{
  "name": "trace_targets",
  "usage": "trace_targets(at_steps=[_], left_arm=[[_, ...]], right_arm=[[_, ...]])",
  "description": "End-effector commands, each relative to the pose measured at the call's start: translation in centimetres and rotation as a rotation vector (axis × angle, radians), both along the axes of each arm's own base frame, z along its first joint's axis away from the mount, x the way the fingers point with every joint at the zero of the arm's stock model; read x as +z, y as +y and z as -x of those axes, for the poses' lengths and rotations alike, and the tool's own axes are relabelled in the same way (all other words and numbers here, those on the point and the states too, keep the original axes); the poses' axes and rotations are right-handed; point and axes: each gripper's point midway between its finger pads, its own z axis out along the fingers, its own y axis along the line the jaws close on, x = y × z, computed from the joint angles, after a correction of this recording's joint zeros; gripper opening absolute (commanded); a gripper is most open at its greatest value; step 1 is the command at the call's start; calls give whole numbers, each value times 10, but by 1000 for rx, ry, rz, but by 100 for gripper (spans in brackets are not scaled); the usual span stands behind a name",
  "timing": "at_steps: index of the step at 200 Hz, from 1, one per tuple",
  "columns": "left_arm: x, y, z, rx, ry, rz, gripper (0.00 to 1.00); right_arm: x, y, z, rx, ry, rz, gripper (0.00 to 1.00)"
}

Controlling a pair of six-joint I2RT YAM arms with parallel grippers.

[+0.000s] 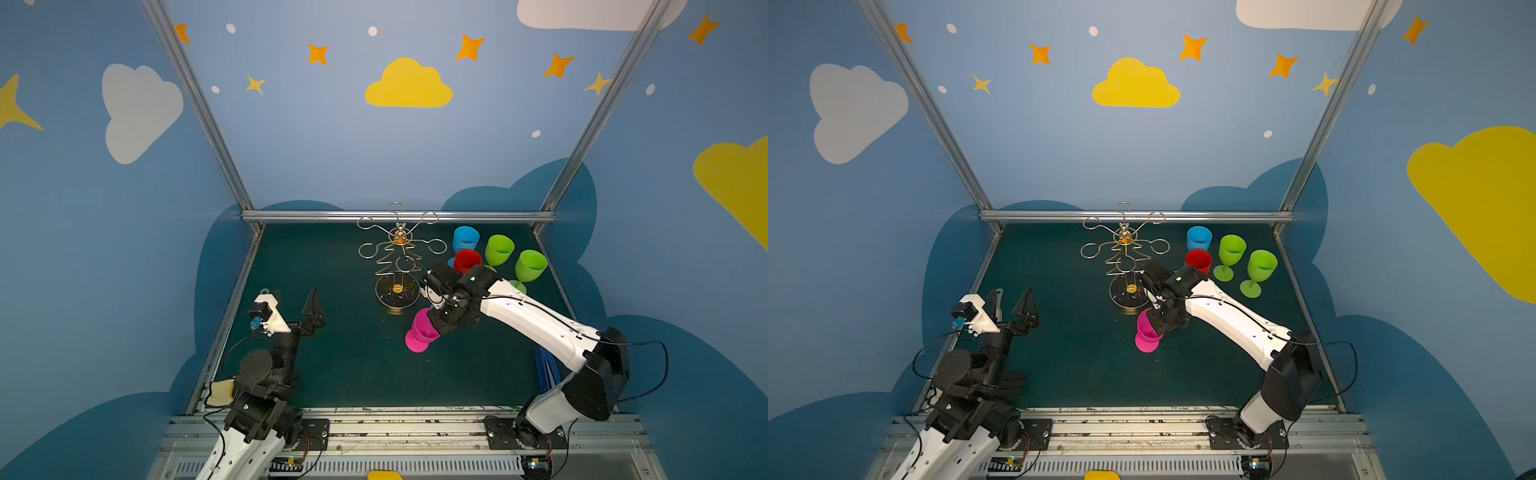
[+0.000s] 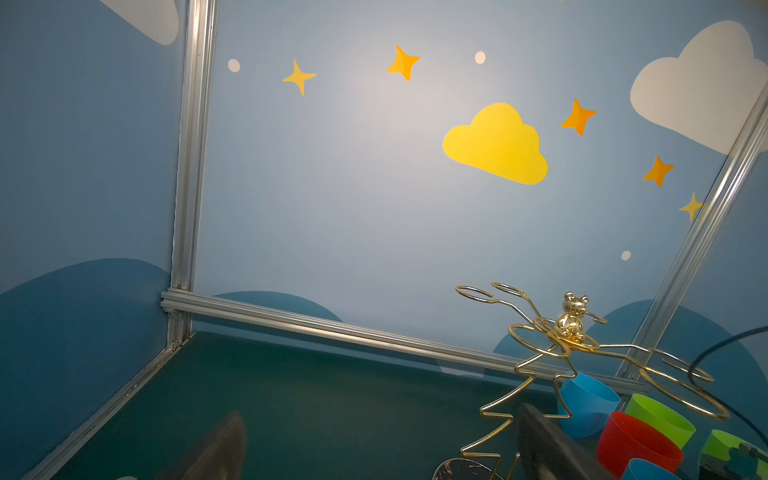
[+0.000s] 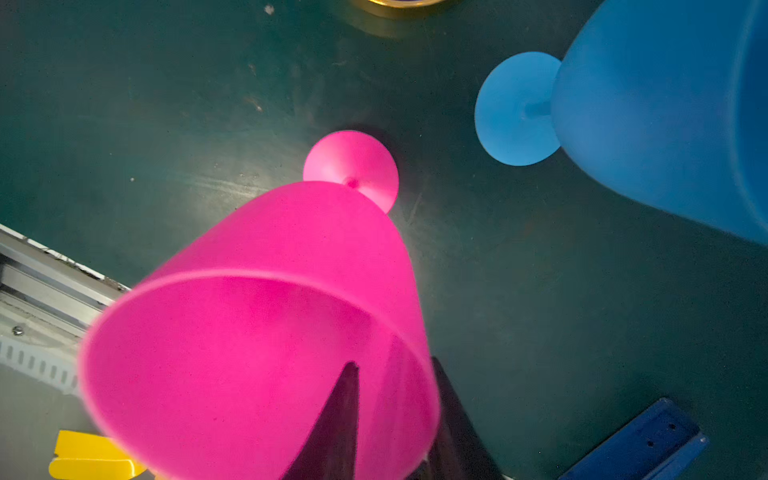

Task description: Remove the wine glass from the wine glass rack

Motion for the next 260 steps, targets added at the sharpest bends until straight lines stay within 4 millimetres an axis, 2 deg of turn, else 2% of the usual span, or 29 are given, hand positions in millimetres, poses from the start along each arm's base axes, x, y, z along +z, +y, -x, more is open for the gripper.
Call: trace_targets(at_steps=[1,50,82,108,131,159,175,180,198,211,231,238,260], left_arm=[[-1,4,1,22,-5,-15,100],[1,5,-2,37,-8,-34,100],[-6,7,-10,64,20,-65,100],[-34,2,-31,52,126,-73,100],[-67,-2,-55,51,233,-124,100],[-110,7,-76,76,359,-169,100],[-131,21,-84,109,402,-152,100],[-139,26,-85,115,416,-148,100],[-162,46,-86,154,463,-143,100],[-176,52,-85,145,485,-127,100],[-191,54,-87,116,519,-151,100],[-193,58,-89,129,518,-143,100],[-191,52,-96,85,490,-164,100]], right_arm=[[31,6,-1,-1,-76,-108,37],[64,6,1,63,-215,-258,56],[95,-8,0,57,-401,-392,71],[112,-32,-12,-23,-599,-504,84],[118,-60,-22,-101,-768,-564,88],[103,-105,-44,-271,-854,-510,89],[95,-129,-60,-381,-916,-468,89],[80,-137,-64,-414,-917,-441,89],[59,-155,-83,-490,-951,-399,89],[38,-171,-94,-555,-958,-351,89],[10,-193,-107,-619,-985,-296,89],[2,-201,-110,-633,-994,-277,89],[-25,-220,-117,-673,-945,-220,89]])
